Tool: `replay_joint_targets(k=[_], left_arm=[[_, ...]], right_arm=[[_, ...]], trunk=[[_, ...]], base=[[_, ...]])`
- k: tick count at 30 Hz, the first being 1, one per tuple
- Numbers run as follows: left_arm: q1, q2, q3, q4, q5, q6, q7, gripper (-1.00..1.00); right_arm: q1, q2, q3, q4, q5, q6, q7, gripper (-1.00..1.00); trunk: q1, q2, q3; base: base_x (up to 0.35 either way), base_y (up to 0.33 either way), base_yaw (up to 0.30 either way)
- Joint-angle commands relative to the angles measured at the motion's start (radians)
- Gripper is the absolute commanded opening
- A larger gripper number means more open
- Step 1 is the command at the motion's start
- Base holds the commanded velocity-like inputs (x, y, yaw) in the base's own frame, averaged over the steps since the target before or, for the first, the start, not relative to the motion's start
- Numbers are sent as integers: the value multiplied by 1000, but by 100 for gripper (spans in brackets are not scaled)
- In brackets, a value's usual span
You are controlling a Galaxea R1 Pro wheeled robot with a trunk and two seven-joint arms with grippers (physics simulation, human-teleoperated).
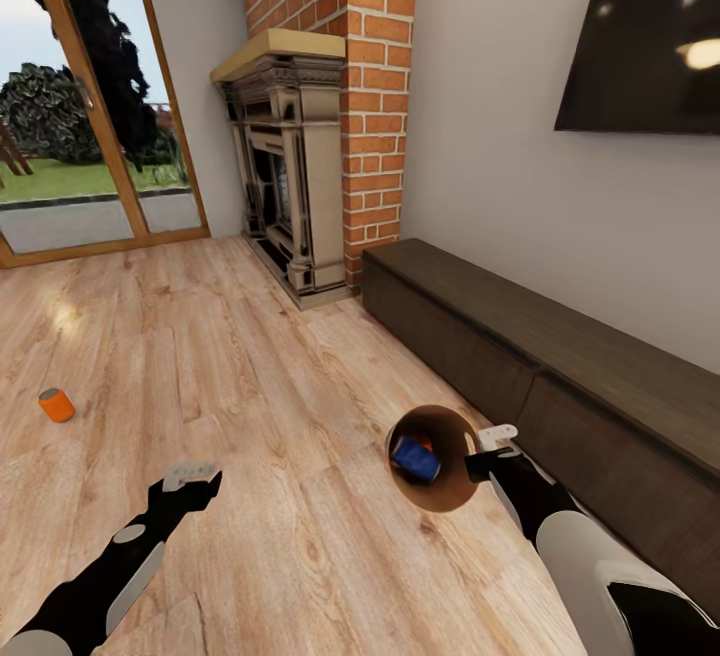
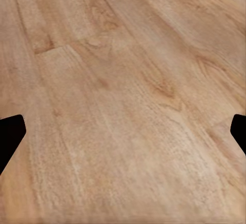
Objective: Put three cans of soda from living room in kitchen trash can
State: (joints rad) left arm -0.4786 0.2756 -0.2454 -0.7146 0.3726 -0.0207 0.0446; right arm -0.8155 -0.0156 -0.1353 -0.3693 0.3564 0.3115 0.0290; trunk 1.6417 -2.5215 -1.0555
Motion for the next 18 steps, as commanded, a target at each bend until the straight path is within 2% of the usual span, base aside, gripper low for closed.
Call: replay_joint_targets(k=[1,4,11,18], left_arm=[[0,0,0,0,0,0,0,100],[0,-1,0,1,1,-1,0,100],[0,-1,1,3,2,-4,0,100],[0,0,5,4,2,-18,-1,100]], right_arm=[[-1,0,-3,-2,-4,0,3,-100],[-1,1,-9,-3,-5,0,3,-100],[-1,-2,-76,-15,-5,-3,3,-100],[-1,-2,-88,-29,-4,-2,3,-100]], trunk=[[0,0,0],[0,0,0],[0,0,0],[0,0,0]], base=[[0,0,88],[0,0,167],[0,0,231],[0,0,251]])
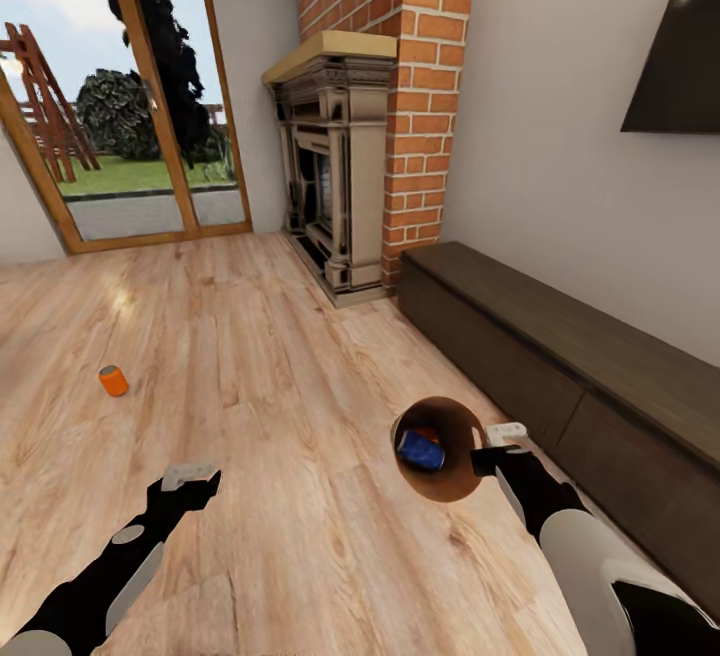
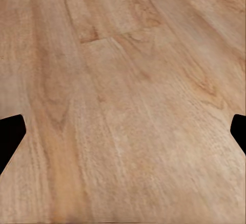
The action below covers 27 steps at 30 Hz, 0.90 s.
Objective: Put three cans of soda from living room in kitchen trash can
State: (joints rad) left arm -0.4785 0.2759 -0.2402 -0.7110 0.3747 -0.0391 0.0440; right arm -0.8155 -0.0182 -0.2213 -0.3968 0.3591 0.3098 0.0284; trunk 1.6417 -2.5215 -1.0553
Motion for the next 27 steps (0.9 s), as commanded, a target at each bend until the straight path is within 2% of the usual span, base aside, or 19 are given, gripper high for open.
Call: replay_joint_targets(k=[1,16,27], left_arm=[[0,0,0,2,0,-1,0,100],[0,0,2,12,1,-1,0,100],[0,-1,6,14,-2,6,0,100]], right_arm=[[-1,0,-2,-2,-6,0,4,-100],[-1,1,-2,-5,-4,-1,2,-100],[-1,1,-1,-5,-3,0,1,-100]], trunk=[[0,0,0],[0,0,0],[0,0,0]], base=[[0,0,253],[1,0,254],[252,0,254]])
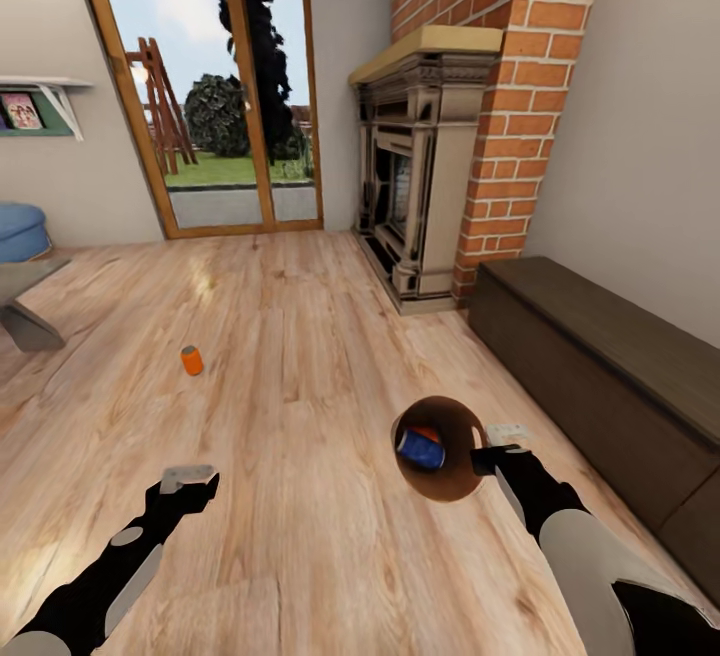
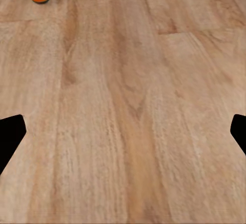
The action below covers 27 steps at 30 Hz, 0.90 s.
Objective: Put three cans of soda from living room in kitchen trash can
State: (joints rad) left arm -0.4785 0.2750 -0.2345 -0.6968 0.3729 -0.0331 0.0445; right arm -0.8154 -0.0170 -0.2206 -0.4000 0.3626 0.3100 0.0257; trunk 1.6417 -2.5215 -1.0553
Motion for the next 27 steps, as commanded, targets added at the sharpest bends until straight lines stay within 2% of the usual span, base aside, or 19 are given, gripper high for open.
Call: replay_joint_targets(k=[1,9,27], left_arm=[[0,0,0,0,0,1,0,100],[0,1,0,19,1,-1,-2,100],[0,1,0,45,2,-5,-2,100]], right_arm=[[-1,0,-1,-2,-6,0,0,-100],[-1,2,6,0,-7,-4,-60,-100],[-1,2,7,0,-7,-2,-67,-100]], trunk=[[0,0,0],[0,0,0],[0,0,0]], base=[[318,0,254],[321,0,254],[323,0,254]])
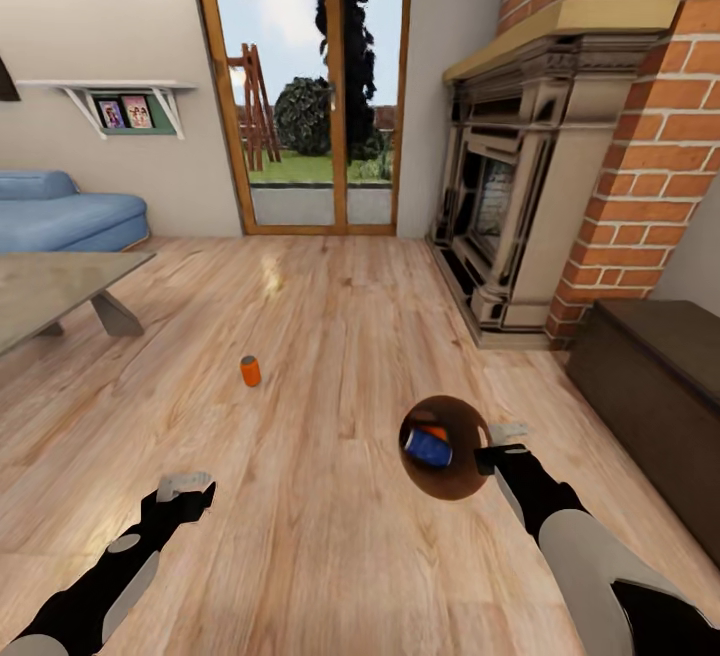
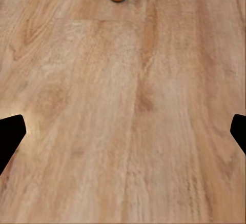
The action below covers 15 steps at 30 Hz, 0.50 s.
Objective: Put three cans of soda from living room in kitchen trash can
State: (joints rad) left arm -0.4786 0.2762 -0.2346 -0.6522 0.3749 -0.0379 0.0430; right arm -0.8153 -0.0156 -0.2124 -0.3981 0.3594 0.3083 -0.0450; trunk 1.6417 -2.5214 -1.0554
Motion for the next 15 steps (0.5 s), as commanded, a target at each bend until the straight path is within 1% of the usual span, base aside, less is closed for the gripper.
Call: replay_joint_targets(k=[1,15], left_arm=[[0,0,0,0,0,0,0,100],[0,0,0,0,-1,0,0,100]], right_arm=[[-1,0,-2,-2,-3,0,4,-100],[-1,0,0,-2,-4,-3,4,-100]], trunk=[[0,0,0],[0,0,0]], base=[[323,0,254],[323,0,254]])
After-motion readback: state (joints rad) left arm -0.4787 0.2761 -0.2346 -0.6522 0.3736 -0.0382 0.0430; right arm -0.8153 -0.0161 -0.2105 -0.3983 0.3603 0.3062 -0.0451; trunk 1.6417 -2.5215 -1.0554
